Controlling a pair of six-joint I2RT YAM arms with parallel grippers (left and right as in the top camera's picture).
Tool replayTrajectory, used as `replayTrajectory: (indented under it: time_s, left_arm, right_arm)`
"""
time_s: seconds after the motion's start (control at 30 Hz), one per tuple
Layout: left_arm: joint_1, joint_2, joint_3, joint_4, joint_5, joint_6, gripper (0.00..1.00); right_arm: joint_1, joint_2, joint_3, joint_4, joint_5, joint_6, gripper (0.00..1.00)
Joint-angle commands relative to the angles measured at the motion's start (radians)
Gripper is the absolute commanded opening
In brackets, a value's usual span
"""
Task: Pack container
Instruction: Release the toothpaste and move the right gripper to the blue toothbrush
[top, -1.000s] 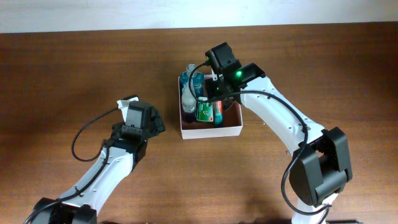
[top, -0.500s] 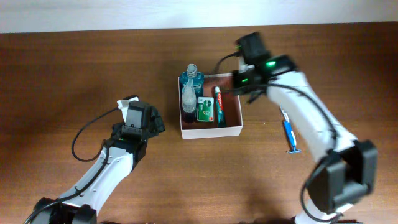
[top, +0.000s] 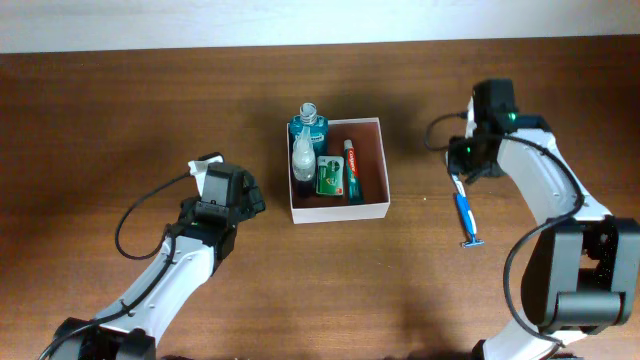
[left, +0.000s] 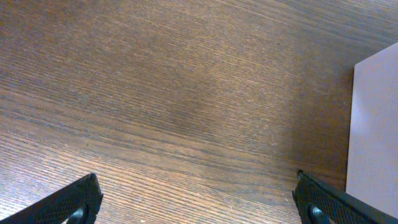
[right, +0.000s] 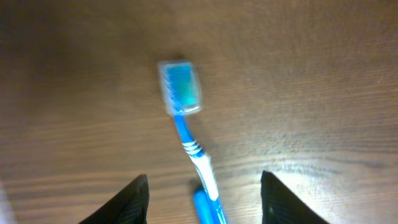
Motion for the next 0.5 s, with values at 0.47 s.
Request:
replayTrajectory:
  time_s: [0.47]
  left_arm:
    - [0.003, 0.003, 0.003, -0.002, -0.018, 0.02, 0.99]
  right_arm:
    - [-0.015, 0.024, -0.272, 0.321, -0.089, -0.236, 0.38]
